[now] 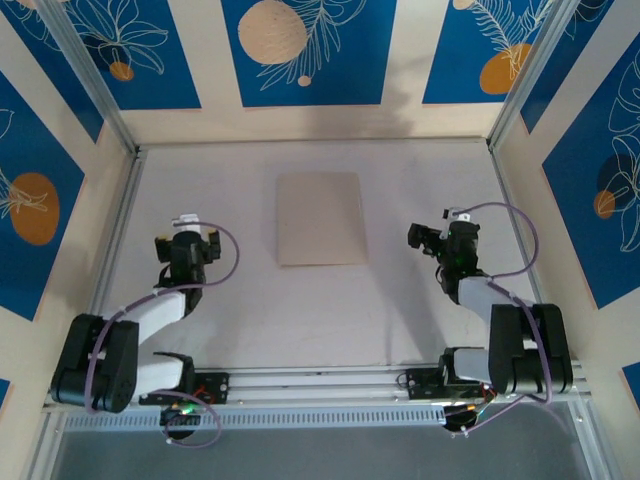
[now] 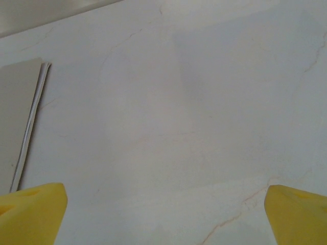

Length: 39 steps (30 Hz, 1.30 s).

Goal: Put the files into the folder

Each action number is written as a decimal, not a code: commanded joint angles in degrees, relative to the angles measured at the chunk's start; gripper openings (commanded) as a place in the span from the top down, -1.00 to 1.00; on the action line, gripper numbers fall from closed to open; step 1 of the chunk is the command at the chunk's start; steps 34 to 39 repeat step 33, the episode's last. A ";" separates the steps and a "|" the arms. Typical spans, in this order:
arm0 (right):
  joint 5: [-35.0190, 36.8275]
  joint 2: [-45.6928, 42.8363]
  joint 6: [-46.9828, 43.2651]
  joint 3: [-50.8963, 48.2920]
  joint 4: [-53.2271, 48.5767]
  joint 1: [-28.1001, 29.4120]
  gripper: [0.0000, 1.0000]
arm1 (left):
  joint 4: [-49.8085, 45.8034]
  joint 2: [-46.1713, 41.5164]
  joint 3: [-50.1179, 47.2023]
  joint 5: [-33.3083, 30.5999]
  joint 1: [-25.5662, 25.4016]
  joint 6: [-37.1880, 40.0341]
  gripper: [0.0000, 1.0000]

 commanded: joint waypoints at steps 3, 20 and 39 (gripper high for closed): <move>-4.62 3.52 -4.26 -3.26 18.29 -1.14 -0.99 | 14.13 3.05 -2.76 13.70 3.03 0.54 -0.99; -7.41 12.89 -8.38 1.47 18.40 1.13 -0.99 | 25.74 16.23 -1.56 13.93 3.04 3.29 -0.99; -7.54 12.86 -8.27 1.44 18.58 1.15 -0.99 | 24.44 17.01 -0.05 13.43 2.85 3.82 -0.99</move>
